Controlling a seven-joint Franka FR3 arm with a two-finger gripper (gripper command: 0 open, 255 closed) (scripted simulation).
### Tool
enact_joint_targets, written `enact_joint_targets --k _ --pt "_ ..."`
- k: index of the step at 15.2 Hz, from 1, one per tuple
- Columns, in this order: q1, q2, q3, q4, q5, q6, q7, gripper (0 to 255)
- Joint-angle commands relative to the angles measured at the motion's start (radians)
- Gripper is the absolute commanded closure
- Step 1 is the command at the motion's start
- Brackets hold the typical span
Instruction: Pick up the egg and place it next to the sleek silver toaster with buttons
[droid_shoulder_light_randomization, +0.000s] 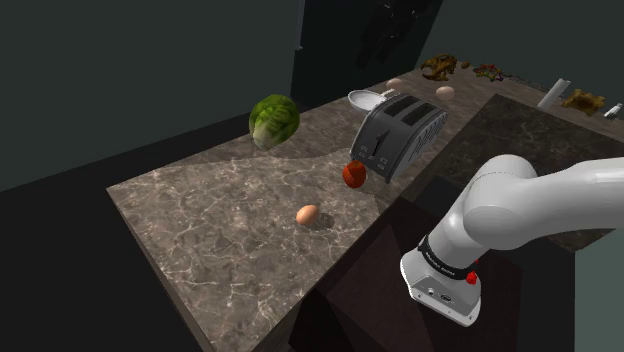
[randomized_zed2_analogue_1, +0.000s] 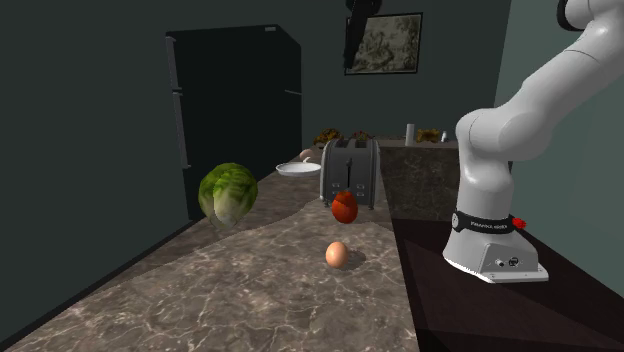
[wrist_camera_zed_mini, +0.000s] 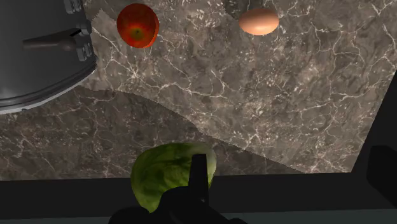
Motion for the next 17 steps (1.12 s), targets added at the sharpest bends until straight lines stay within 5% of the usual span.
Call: enact_joint_targets --k 1,17 --pt "0.0 0.0 0.0 0.0 0.0 0.0 0.0 0" --pt "0.184 0.13 -0.11 -0.435 0.061 0.482 -0.432 0"
